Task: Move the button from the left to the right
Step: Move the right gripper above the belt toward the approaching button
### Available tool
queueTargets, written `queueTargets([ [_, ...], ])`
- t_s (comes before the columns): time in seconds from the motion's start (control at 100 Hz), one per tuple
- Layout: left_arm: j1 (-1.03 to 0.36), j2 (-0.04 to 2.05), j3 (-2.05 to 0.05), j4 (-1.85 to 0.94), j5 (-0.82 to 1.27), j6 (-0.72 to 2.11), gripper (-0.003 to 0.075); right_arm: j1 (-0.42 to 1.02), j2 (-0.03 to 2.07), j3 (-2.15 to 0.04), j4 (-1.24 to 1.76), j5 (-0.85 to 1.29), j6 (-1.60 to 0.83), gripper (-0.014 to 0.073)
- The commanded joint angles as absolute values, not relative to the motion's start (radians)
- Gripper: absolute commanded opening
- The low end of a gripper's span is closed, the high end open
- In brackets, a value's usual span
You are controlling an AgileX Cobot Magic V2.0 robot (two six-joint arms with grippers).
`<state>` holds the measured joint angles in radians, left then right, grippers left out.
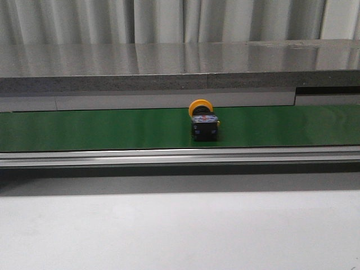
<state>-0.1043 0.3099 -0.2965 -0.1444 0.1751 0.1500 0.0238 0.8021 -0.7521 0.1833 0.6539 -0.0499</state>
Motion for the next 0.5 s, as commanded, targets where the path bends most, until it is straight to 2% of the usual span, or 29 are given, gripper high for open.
queueTargets([
  [0.0, -0.108, 0.317, -0.327, -0.157, 0.091, 0.146, -0.0020, 0.028, 0.825, -0.798, 0.201, 0.577, -0.068, 0.0633],
  [0.33, -0.108, 0.317, -0.327, -0.157, 0.091, 0.146, -0.0020, 0.033, 1.076, -0.924, 0.305, 0.647, -0.192, 0.0633],
  [0.49, -0.108, 0.317, -0.327, -0.157, 0.091, 0.146, -0.0020, 0.098, 1.213, -0.976, 0.324, 0.649, -0.217, 0.0633],
])
